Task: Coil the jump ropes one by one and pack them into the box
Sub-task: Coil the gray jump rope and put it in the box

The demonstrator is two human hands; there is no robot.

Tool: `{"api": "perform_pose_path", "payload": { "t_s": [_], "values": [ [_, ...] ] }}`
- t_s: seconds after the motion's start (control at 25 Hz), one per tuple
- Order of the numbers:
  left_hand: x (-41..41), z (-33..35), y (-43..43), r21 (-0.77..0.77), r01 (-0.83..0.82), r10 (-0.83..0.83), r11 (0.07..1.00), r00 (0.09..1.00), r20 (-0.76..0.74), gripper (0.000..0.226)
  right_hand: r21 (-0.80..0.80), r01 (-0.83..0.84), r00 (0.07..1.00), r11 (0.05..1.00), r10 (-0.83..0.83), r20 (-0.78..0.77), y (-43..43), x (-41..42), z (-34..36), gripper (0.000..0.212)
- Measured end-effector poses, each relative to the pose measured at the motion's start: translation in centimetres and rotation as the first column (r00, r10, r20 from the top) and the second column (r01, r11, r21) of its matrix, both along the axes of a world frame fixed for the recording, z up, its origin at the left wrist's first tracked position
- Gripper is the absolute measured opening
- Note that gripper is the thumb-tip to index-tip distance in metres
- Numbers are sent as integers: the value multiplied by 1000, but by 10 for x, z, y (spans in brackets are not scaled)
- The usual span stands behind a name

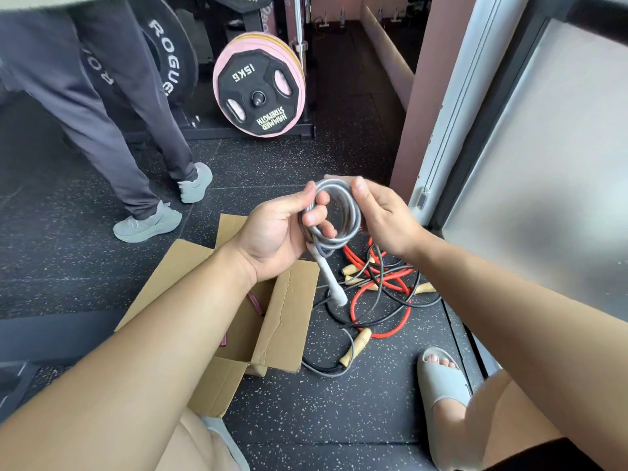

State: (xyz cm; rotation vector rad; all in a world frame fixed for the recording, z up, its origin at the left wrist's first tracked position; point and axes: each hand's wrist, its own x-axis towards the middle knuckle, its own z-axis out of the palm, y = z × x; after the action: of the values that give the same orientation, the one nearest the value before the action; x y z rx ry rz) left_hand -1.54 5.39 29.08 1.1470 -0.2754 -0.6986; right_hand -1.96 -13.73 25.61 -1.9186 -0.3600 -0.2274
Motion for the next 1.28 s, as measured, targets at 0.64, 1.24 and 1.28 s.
{"api": "perform_pose_path", "payload": {
  "t_s": [0.64,1.24,1.28],
  "values": [
    [29,23,21,-307,-521,525,796,847,-76,26,5,-103,880,995,93,-465,16,-3,-56,41],
    [28,-27,23,659,-376,-158,652,782,603,8,-405,83,928,911,78,364,4,5,3,17],
    [24,-29,21,645,-275,-177,713,819,545,14,-366,89,936,926,48,348,1,5,4,22]
  ]
}}
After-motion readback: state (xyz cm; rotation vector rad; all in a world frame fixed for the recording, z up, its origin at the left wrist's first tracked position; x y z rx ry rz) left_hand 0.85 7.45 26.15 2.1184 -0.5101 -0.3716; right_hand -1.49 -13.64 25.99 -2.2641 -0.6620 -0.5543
